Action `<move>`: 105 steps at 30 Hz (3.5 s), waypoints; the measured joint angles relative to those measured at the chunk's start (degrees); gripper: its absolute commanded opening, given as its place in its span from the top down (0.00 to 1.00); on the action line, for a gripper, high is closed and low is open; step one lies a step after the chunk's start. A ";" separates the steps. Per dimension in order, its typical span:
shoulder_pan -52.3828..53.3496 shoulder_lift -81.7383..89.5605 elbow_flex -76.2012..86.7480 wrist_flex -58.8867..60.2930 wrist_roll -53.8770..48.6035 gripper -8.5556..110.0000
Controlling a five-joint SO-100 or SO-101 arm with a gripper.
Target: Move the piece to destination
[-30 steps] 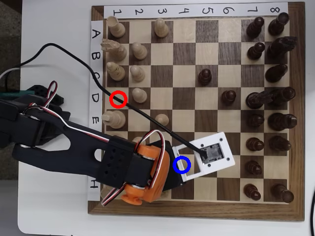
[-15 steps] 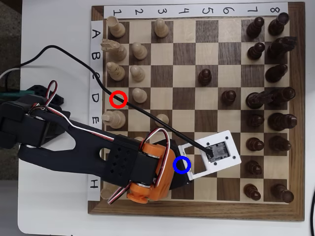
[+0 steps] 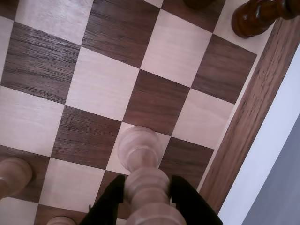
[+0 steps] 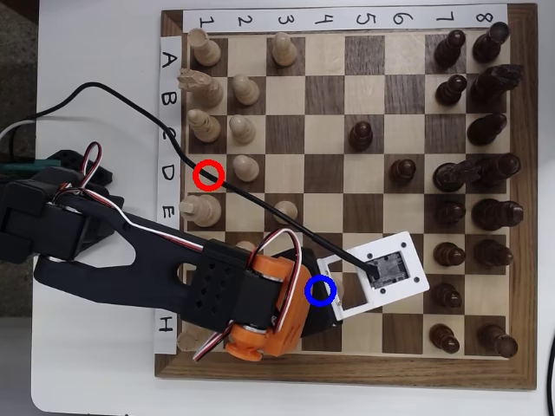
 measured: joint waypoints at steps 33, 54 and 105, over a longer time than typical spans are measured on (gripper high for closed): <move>0.09 -0.35 -2.90 6.42 1.05 0.84; -0.44 0.26 -1.05 0.35 -3.34 0.62; 10.20 43.77 -23.47 21.27 -28.65 0.85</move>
